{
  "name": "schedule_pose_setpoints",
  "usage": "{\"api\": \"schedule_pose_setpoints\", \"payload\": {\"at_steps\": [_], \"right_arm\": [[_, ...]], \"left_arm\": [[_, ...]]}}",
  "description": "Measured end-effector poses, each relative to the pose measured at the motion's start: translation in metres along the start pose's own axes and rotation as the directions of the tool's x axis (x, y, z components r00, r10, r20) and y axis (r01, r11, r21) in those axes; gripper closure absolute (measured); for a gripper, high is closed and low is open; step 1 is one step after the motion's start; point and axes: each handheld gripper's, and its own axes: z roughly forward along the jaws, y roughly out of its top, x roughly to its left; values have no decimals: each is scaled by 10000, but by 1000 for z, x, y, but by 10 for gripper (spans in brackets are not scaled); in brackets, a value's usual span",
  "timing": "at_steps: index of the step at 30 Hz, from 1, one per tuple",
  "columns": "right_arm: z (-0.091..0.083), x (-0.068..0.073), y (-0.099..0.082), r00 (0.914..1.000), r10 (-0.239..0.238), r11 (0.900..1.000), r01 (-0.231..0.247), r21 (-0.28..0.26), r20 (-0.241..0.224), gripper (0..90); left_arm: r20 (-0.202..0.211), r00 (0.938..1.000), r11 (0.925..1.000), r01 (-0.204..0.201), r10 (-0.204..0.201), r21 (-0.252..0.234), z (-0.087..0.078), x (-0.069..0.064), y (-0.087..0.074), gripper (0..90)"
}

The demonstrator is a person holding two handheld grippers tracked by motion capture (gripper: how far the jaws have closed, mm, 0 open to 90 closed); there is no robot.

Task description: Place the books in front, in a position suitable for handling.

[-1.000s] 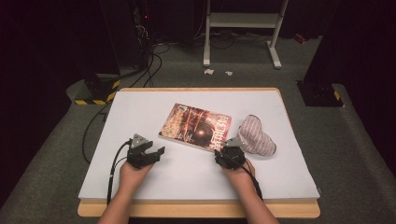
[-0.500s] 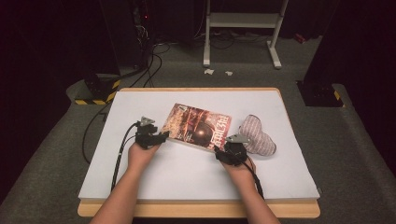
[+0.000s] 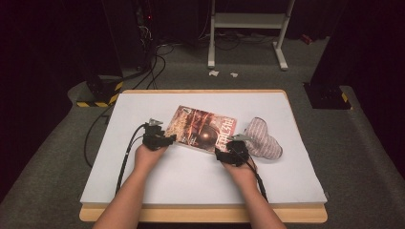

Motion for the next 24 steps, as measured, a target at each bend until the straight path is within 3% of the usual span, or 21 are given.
{"api": "schedule_pose_setpoints", "payload": {"at_steps": [11, 24], "right_arm": [[-2, 0, -2, 10000, -41, 10000, 40, 63, 75, 373], [-18, 5, -15, 9976, -489, 9983, 504, 291, -488, 398]], "left_arm": [[-271, 9990, 9994, -359, 360, 27, -23, -10, -19, 472], [-400, 9961, 9966, -772, 783, 290, -62, -30, -52, 504]]}}
